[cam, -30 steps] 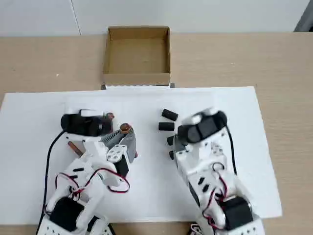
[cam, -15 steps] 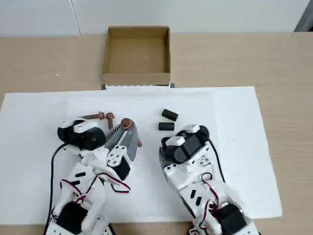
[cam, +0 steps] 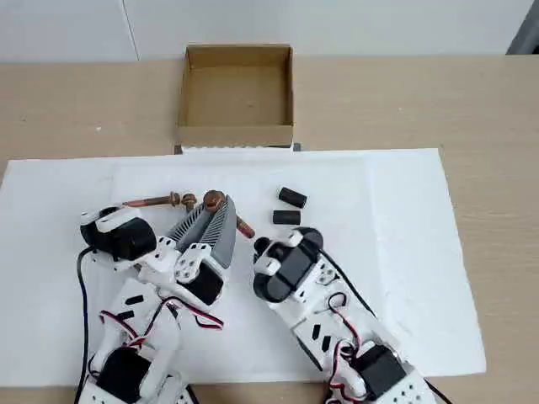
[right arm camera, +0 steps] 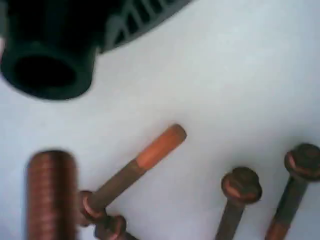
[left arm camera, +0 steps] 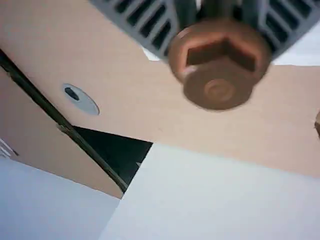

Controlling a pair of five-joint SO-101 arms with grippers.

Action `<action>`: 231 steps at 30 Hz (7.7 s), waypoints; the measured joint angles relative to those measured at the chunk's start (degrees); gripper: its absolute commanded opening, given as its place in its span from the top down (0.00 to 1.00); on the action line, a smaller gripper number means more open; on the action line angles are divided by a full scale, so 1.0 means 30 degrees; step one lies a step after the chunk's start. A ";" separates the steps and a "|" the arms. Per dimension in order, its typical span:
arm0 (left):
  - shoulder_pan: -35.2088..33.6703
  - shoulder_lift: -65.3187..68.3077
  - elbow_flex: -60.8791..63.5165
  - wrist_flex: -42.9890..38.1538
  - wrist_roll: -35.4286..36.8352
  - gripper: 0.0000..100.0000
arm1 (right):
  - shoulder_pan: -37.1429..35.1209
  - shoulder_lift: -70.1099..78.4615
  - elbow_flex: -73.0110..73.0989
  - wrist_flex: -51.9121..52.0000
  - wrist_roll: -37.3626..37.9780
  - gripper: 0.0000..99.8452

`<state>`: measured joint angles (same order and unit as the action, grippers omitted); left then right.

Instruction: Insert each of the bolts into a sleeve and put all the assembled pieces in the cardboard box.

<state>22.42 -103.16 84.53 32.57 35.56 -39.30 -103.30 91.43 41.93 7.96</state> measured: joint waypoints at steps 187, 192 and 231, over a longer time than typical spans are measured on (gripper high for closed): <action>-0.7092 -0.0088 0.3487 0.7912 -1.0549 0.99 | 0.5802 4.7033 -3.8271 -0.6212 0.4659 0.89; -0.7092 -0.0088 0.3487 0.7912 -1.0549 0.99 | 0.5802 4.6974 -3.8271 -0.5802 0.4659 0.91; -0.7092 -0.0088 0.3487 0.7912 -1.0549 0.99 | 0.6916 4.2432 -3.8359 1.6352 1.0403 0.86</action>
<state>1.14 -103.43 94.99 56.31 3.91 -18.55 24.00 -23.65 90.99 39.16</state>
